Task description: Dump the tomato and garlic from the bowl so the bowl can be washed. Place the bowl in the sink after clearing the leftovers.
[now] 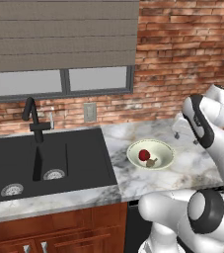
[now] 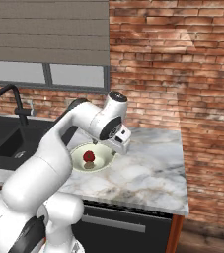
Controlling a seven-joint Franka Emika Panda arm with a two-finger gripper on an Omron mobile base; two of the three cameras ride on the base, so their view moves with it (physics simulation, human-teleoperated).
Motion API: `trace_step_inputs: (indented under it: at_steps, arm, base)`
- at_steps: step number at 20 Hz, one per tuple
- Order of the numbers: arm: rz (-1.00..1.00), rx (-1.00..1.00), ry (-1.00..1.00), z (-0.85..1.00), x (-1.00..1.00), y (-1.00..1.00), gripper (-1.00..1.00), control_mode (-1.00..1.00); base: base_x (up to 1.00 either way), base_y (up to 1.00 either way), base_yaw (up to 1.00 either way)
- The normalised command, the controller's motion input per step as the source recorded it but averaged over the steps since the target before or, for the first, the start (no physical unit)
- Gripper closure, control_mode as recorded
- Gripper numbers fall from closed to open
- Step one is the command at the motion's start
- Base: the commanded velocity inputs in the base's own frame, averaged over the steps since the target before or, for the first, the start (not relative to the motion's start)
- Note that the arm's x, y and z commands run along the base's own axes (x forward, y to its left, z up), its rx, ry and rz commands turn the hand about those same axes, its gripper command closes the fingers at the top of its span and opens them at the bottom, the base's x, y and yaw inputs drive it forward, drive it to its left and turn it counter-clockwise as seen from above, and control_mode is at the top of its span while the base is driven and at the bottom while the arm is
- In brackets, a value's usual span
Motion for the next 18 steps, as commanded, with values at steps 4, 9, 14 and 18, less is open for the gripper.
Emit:
trace_step_inputs:
  at_steps: [4,9,14,18]
  arm:
    - [-0.12,0.17,0.13,-0.66,0.06,-0.24,-1.00,-1.00]
    - [-0.10,0.11,0.03,-0.34,0.00,-0.02,-1.00,-1.00]
    - [-0.05,0.02,0.01,-0.41,0.24,0.12,-1.00,-1.00]
    - [-0.04,0.00,0.04,-0.36,0.31,0.12,-1.00,-1.00]
  base:
    - [0.00,0.00,0.00]
    - [0.00,0.00,0.00]
    - [0.00,0.00,0.00]
    - [0.00,0.00,0.00]
